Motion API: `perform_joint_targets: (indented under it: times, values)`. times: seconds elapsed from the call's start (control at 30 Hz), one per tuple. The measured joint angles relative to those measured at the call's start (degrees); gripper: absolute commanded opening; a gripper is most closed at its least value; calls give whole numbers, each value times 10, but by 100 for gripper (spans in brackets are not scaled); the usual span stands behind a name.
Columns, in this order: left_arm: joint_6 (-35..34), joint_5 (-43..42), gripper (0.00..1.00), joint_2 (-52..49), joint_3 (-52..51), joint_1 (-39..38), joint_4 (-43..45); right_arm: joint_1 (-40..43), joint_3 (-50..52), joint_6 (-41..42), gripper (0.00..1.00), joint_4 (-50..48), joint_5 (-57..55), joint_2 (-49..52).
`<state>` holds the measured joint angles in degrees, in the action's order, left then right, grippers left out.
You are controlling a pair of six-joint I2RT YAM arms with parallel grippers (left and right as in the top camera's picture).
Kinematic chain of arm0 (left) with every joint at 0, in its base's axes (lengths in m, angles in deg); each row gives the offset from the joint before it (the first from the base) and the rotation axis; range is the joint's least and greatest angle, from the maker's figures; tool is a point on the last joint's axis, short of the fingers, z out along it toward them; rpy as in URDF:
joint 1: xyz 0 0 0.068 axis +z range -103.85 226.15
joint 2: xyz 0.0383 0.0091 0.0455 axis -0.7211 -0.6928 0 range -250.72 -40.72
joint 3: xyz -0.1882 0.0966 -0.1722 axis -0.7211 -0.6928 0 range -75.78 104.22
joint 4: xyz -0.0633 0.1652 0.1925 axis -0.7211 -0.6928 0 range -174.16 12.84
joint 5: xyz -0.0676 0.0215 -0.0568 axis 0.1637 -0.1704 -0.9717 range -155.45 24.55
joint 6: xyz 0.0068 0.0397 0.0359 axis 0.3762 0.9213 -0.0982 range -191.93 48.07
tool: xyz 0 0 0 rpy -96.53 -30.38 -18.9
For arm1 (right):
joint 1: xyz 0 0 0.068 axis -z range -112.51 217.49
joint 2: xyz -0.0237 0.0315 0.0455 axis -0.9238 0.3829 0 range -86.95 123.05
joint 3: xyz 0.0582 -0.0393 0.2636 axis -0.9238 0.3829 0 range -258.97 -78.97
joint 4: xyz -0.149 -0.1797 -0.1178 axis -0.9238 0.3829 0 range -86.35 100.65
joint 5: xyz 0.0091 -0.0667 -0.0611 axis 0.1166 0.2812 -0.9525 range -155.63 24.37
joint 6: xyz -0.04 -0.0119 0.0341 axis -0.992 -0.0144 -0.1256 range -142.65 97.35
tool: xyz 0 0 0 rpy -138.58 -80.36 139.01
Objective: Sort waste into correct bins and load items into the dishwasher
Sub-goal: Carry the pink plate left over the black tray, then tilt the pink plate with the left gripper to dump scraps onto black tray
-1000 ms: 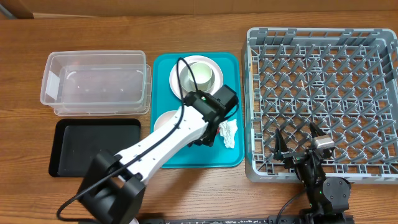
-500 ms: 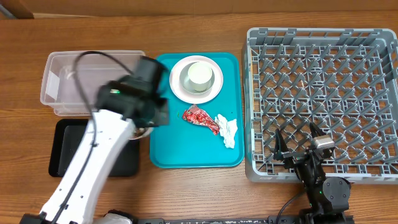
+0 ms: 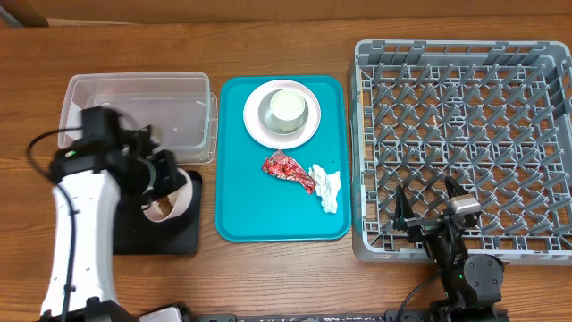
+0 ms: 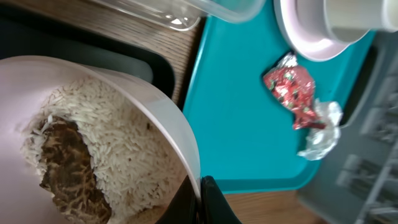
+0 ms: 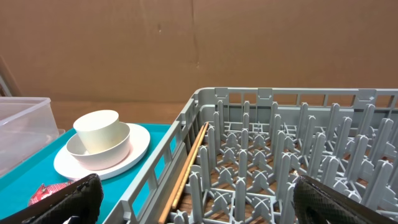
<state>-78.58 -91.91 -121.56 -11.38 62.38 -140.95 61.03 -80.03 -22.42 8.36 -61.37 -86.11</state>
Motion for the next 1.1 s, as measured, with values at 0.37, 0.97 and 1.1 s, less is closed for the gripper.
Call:
perform_joint_targets:
  times: [0.37, 0.97, 1.1]
  values:
    - [89, -189, 4, 1, -89, 225, 68, 0, 0, -1, 100, 0, 0, 0]
    - [144, -384, 5, 1, -152, 371, 150, 0, 0, 0, 100, 0, 0, 0]
    - [144, -415, 4, 1, -167, 395, 163, 0, 0, 0, 100, 0, 0, 0]
